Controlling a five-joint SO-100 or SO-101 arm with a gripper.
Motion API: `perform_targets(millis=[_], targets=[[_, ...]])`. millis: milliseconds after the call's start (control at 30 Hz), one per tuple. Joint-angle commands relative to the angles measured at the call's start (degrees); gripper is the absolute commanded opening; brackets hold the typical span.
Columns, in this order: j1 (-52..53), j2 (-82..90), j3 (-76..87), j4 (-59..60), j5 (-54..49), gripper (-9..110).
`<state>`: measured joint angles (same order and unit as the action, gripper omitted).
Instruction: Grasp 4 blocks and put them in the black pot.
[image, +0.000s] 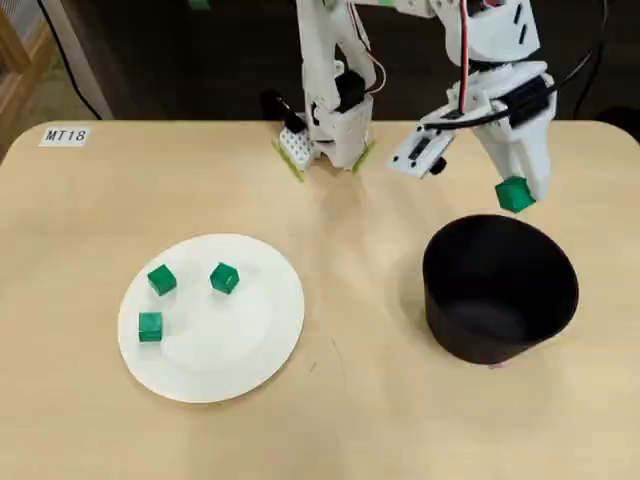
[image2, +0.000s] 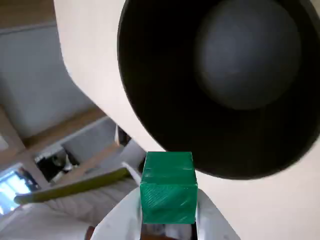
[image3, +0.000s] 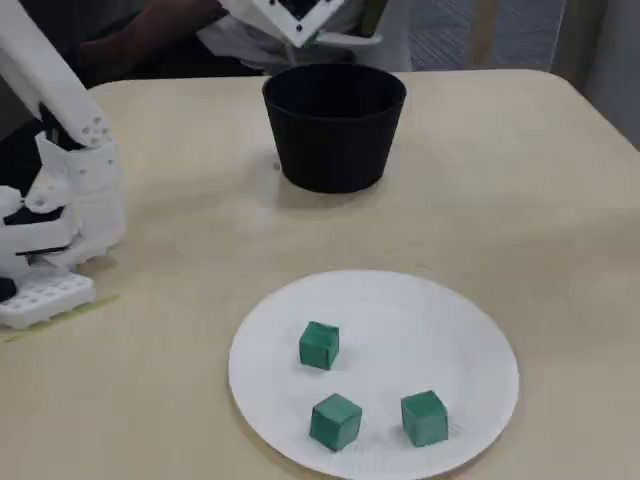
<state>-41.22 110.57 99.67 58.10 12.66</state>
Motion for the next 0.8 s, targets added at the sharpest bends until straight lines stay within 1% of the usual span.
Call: perform_targets(millis=[0,233,433,467,533,567,667,733,767], targets=[[3.0,-2.2,0.3,-5.4,-2.3,-2],[8.5,-8.8,0.5,-10.7,-7.3,-2],[9.5,-10.4,0.5,-10.5,-8.6,-2],[9.3,-10.2,0.5,-10.1,-9.0,1],[8.7,-9.7,0.5,-9.2,-10.7,16],[8.5,-9.4,0.5,-8.4,-11.2,21],[8.3,-8.2,0.5,-6.6,-11.4,24],[8.3,-7.4,0.5,-5.5,-11.4,23],[8.4,-7.0,0.5,-5.3,-11.3,19]])
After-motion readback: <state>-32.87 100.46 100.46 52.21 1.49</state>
